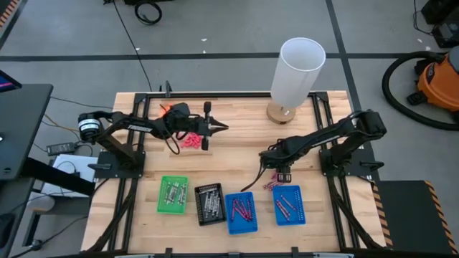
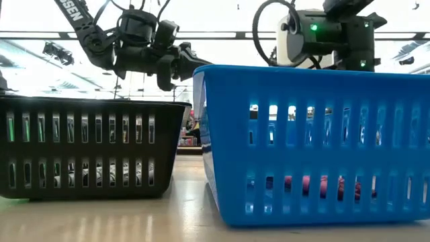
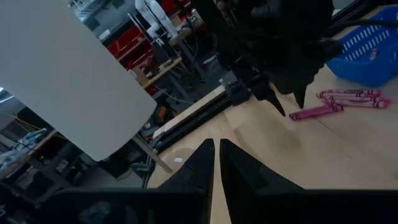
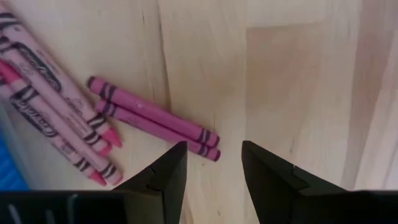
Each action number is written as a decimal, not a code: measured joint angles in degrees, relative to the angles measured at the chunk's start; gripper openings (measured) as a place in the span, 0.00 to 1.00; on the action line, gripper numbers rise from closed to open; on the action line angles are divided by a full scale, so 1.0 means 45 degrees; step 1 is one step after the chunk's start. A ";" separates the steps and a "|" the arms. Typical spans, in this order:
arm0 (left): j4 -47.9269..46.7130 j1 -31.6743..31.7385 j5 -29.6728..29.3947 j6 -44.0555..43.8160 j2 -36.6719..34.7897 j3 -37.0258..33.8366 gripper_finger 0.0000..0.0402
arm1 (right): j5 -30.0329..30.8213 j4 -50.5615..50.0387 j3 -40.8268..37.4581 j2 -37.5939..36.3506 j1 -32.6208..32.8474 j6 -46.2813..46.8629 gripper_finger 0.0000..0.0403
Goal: Sort crayons
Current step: Put the red crayon into the left blue bin
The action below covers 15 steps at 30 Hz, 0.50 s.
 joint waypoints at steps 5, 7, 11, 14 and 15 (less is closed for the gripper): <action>0.0001 0.0001 -0.0005 -0.0034 0.0000 0.0000 0.09 | 0.0056 0.0104 -0.0016 0.0168 0.0000 -0.0046 0.40; -0.0010 0.0000 -0.0005 -0.0043 0.0000 0.0000 0.09 | 0.0113 0.0167 -0.0026 0.0242 0.0000 -0.0047 0.40; -0.0019 0.0000 -0.0005 -0.0231 0.0005 0.0000 0.09 | 0.0126 0.0504 -0.0018 0.0464 0.0000 -0.0295 0.40; -0.0066 0.0000 -0.0006 -0.0258 0.0005 0.0000 0.09 | 0.0094 0.0556 -0.0016 0.0670 0.0000 -0.0416 0.40; -0.0091 0.0000 -0.0005 -0.0257 0.0005 0.0000 0.09 | 0.0094 0.0566 -0.0011 0.0697 0.0000 -0.0421 0.40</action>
